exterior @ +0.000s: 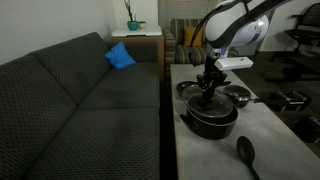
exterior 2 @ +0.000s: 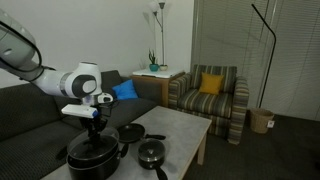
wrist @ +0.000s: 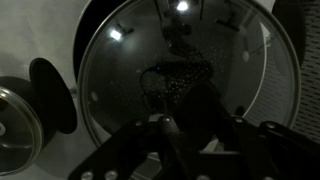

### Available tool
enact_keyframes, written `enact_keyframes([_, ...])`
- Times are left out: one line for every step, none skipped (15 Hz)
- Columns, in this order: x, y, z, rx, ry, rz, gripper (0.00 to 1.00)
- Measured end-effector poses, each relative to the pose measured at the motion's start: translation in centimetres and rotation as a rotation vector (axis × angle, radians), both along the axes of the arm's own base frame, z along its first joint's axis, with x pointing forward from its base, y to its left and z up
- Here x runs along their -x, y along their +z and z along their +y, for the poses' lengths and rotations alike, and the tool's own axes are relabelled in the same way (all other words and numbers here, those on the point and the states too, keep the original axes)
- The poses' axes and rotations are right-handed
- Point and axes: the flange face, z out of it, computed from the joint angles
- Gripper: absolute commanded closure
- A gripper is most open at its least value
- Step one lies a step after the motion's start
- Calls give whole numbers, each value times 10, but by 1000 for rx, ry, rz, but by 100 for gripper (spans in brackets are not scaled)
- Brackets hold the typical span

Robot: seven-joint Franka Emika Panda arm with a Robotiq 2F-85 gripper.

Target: Pick the lid on the table on put it on the big pot

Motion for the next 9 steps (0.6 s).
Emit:
enact_keyframes([-1, 0, -4, 0, -6, 0, 86])
enact_keyframes([-2, 0, -8, 0, -11, 0, 86])
enact_keyframes([-2, 0, -11, 0, -15, 1, 86])
enact_keyframes([-2, -1, -14, 1, -19, 4, 86])
enact_keyframes([-2, -3, -17, 1, -22, 8, 86])
enact_keyframes([-1, -5, -19, 2, -25, 13, 86])
enact_keyframes([0, -7, -21, 3, -28, 19, 86])
enact_keyframes([1, -9, -22, 4, -29, 23, 86])
enact_keyframes([2, -11, -22, 5, -30, 27, 86])
